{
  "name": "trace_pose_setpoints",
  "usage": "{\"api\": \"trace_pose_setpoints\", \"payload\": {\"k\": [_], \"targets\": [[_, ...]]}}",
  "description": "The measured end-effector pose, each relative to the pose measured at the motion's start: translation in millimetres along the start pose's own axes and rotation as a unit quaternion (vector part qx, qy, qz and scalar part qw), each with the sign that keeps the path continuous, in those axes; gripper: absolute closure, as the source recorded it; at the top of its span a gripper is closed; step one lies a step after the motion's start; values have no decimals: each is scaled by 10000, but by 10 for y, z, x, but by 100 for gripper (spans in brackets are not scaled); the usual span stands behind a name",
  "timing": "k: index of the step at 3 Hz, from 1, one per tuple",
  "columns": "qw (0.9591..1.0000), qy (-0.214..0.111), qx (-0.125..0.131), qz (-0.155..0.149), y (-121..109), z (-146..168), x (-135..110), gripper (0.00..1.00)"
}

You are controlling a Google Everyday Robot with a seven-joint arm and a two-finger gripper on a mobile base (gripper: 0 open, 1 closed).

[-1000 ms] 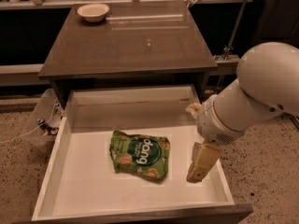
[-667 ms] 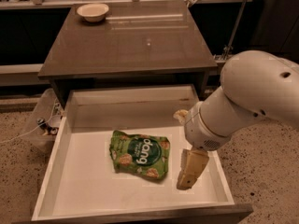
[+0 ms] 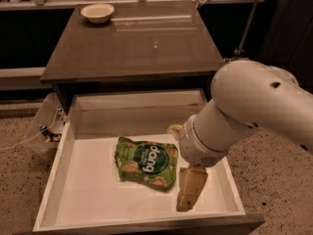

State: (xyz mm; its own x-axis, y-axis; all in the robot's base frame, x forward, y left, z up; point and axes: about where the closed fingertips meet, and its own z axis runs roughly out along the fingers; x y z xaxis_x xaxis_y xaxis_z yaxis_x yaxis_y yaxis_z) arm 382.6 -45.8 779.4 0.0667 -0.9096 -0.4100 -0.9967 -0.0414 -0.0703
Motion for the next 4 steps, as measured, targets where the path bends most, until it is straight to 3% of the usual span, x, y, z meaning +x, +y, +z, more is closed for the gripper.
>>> {"api": "trace_pose_setpoints", "payload": {"k": [1,3,4], "targets": [[9999,-2,-22,121,-44,144,53,0],[9982,-87,-368,-468,-143,754,-447,0],[9982,-88,-368,-469,-143,754,-447,0]]}}
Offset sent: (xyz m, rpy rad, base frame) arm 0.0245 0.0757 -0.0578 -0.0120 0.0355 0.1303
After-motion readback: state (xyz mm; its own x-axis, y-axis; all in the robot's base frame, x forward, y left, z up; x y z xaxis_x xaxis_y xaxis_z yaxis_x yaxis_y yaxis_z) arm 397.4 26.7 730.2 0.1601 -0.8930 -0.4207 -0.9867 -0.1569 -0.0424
